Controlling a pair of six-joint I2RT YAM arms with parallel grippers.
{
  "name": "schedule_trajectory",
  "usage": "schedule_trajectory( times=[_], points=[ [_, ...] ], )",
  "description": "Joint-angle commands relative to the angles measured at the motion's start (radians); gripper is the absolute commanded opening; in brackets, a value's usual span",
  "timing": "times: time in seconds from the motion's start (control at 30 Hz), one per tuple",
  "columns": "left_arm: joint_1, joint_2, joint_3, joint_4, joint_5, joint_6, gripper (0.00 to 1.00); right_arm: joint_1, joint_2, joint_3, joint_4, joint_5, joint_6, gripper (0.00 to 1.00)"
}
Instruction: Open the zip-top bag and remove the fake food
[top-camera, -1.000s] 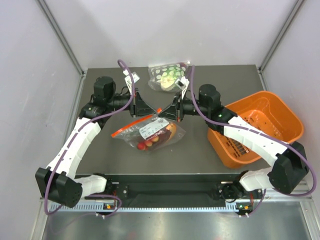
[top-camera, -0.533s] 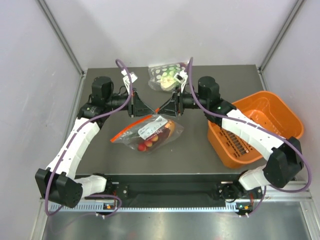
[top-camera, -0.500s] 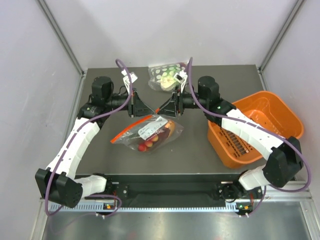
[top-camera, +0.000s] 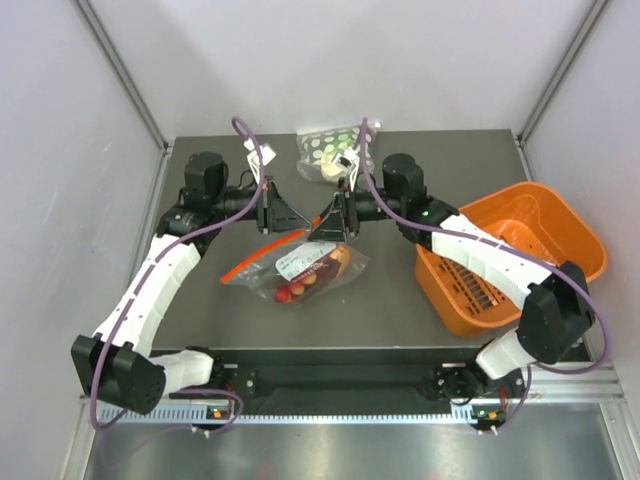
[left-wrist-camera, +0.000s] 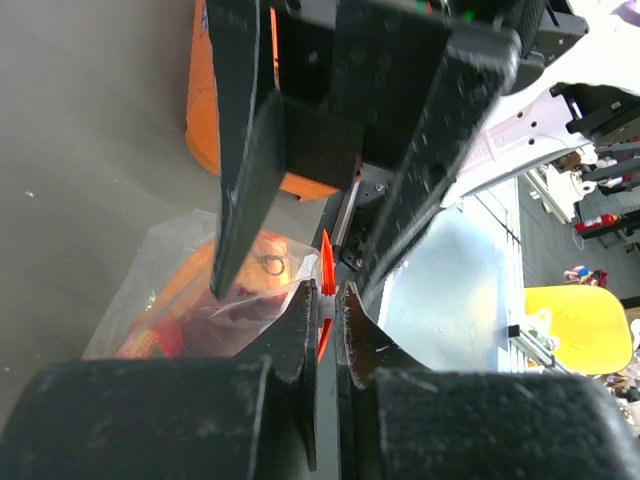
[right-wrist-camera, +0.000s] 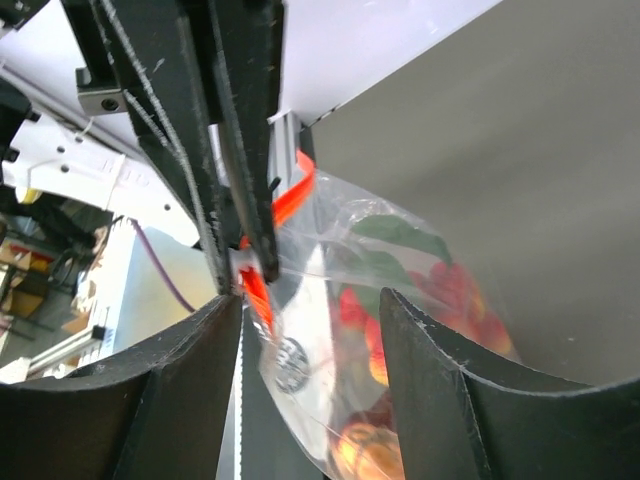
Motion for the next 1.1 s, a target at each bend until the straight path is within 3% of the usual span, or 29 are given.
schedule_trajectory(
  times=[0.0, 0.1, 0.13, 0.17, 0.27, 0.57, 0.77, 1.07],
  points=[
    [0.001, 0.014, 0.025, 0.085, 0.014, -0.016, 0.0, 0.035, 0.013, 0.053, 0.038, -0.036, 0.002, 0.57],
    [0.003, 0.018, 0.023, 0.107, 0.018, -0.035, 0.0, 0.046, 0.019, 0.05, 0.049, -0.027, 0.005, 0.5],
    [0.001, 0.017, 0.025, 0.105, 0.018, -0.036, 0.0, 0.047, 0.019, 0.047, 0.053, -0.021, 0.007, 0.41],
    [0.003, 0.02, 0.023, 0.102, 0.018, -0.035, 0.0, 0.047, 0.019, 0.044, 0.059, -0.007, 0.007, 0.24],
    [0.003, 0.023, 0.022, 0.078, 0.005, -0.015, 0.0, 0.044, 0.007, 0.041, 0.073, 0.011, 0.008, 0.01],
    [0.015, 0.017, 0.034, -0.019, -0.014, 0.059, 0.0, -0.011, -0.049, -0.012, 0.099, 0.036, 0.039, 0.0],
    [0.024, 0.014, 0.023, -0.069, -0.023, 0.105, 0.0, -0.097, -0.096, -0.106, 0.298, 0.013, 0.174, 0.0],
    [0.032, 0.012, 0.025, -0.126, -0.028, 0.148, 0.0, -0.172, -0.122, -0.108, 0.29, 0.002, 0.185, 0.0]
  ],
)
